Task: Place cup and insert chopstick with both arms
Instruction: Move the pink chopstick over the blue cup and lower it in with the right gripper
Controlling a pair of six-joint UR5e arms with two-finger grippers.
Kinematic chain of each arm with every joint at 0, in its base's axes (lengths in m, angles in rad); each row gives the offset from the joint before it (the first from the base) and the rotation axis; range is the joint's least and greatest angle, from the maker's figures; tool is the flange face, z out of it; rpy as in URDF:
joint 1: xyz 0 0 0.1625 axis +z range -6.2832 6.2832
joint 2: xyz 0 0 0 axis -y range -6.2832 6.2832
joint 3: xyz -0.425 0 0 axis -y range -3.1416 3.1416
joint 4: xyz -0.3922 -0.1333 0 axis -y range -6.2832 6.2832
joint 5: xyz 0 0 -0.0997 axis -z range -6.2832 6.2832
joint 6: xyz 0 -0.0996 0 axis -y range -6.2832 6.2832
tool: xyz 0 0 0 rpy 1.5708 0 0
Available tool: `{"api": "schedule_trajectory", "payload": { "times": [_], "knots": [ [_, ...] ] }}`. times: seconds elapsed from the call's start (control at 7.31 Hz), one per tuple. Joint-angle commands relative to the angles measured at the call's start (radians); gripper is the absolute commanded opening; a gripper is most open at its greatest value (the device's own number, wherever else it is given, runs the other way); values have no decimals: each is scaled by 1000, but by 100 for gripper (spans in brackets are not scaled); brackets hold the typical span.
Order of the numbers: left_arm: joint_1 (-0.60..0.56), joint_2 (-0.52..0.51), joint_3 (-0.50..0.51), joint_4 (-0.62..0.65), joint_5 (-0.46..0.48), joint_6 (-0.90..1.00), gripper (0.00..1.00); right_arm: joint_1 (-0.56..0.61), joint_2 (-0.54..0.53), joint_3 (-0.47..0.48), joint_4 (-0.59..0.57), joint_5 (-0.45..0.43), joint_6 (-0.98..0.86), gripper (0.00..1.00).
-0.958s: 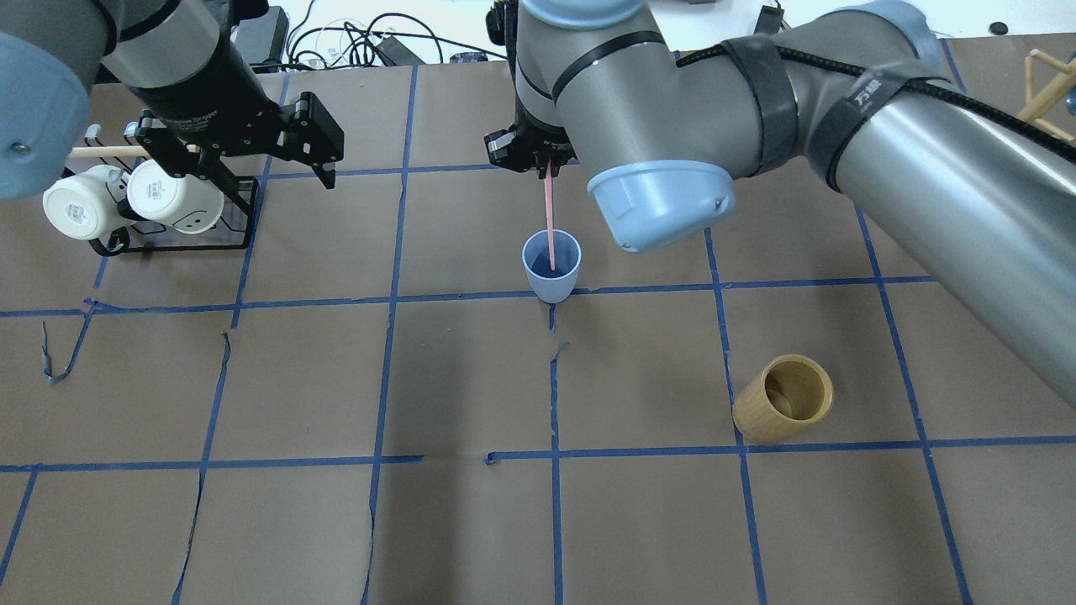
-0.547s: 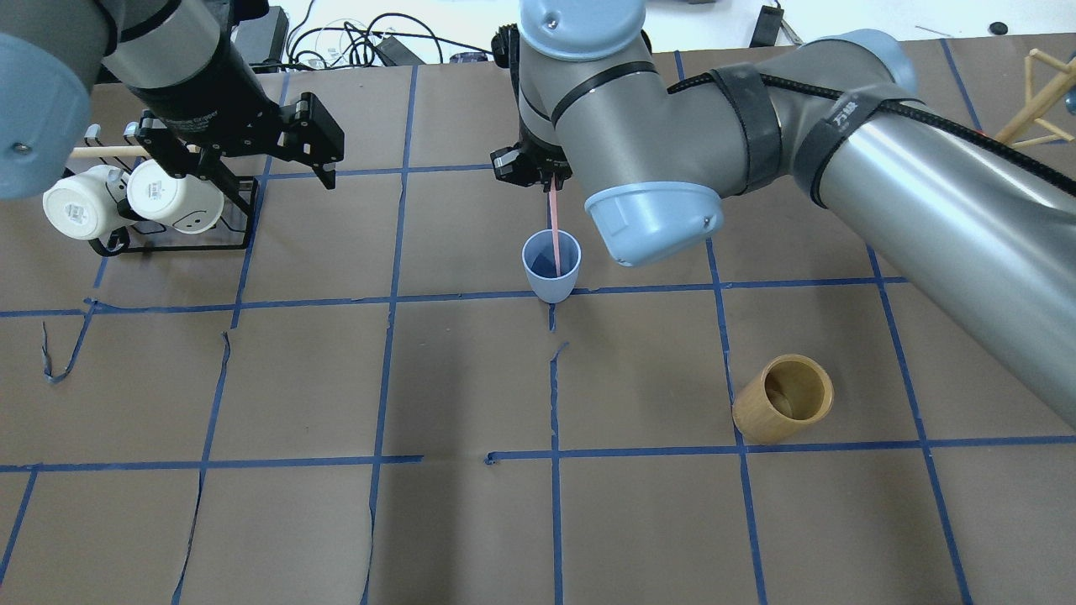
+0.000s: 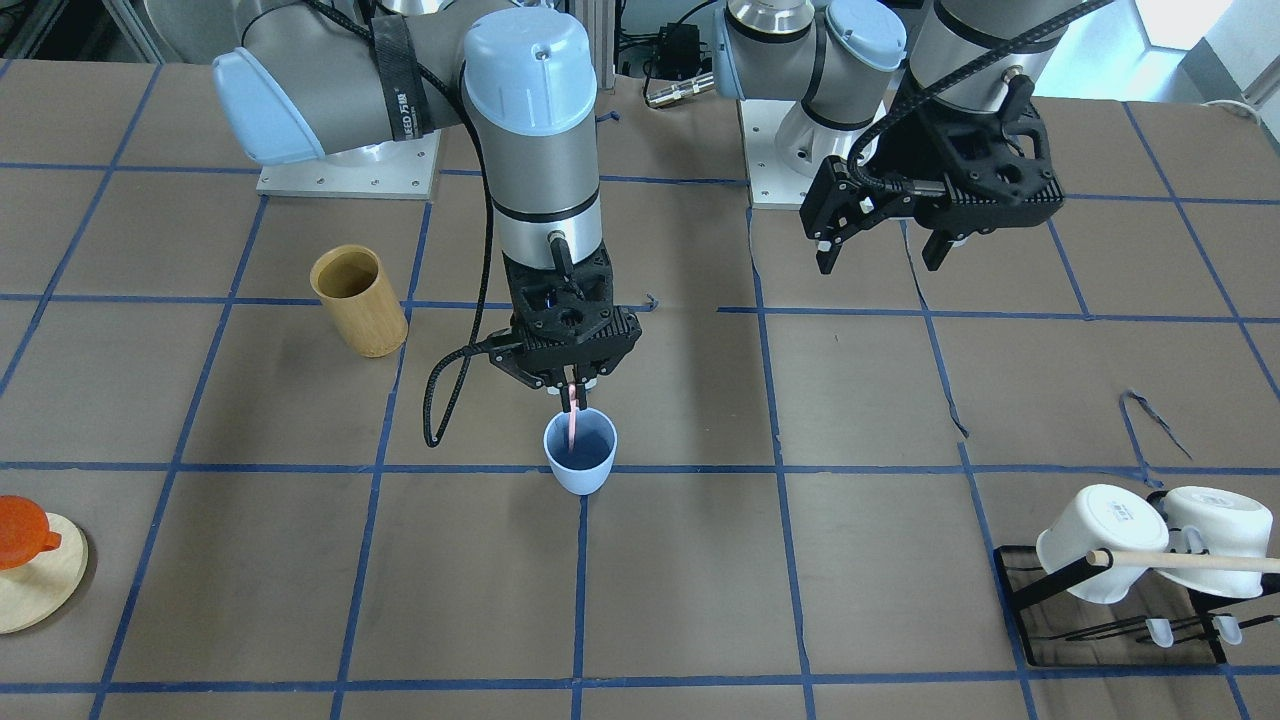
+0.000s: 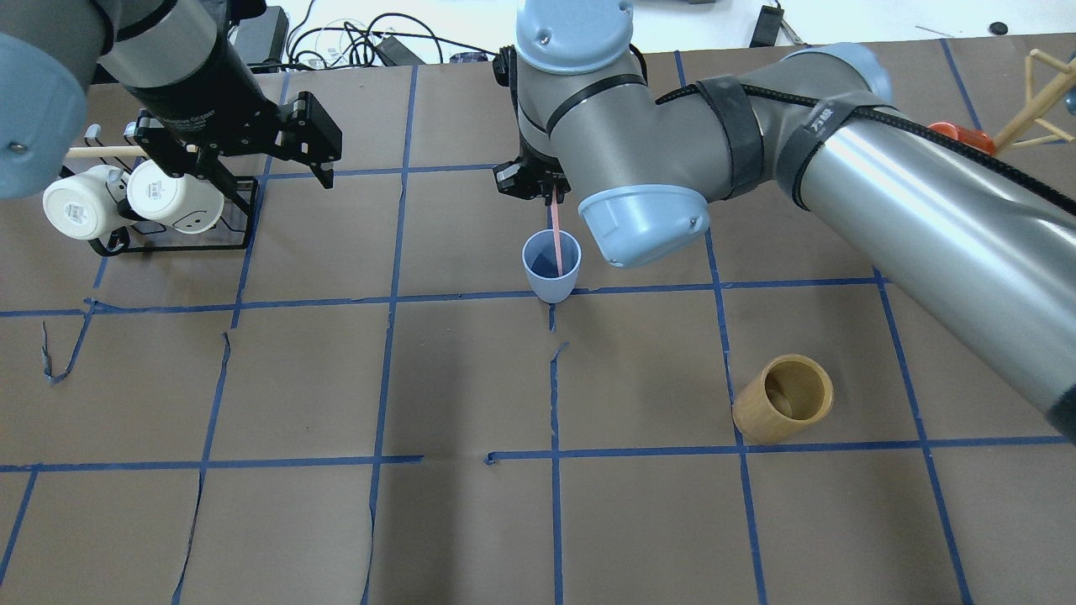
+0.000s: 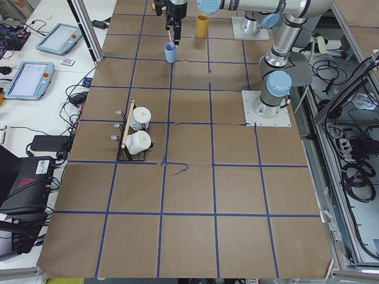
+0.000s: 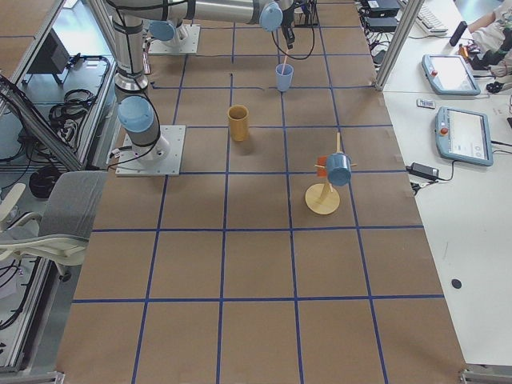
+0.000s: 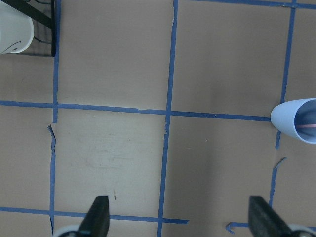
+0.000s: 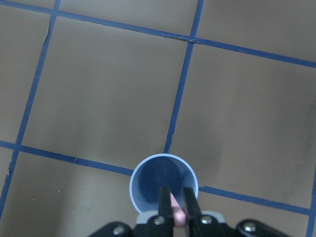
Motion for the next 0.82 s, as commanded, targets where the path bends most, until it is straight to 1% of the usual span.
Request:
{"api": "schedule_trajectory", "payload": {
  "times": [0.0,0.14,0.27,0.41,0.55,0.68],
  "knots": [
    [2,2,0,0,2,4,100,-7,-1,-39,10,2,-3,87],
    [2,4,0,0,1,3,100,-16,-1,-126,111,9,-4,88],
    [2,5,0,0,2,1,100,-39,3,-226,242,12,-7,88],
    [2,5,0,0,2,1,100,-94,-4,-278,357,12,-42,88],
    [2,5,0,0,2,1,100,-173,-42,-285,494,10,-61,87],
    [2,5,0,0,2,1,100,-229,-111,-261,609,4,-105,87]
  ]
}}
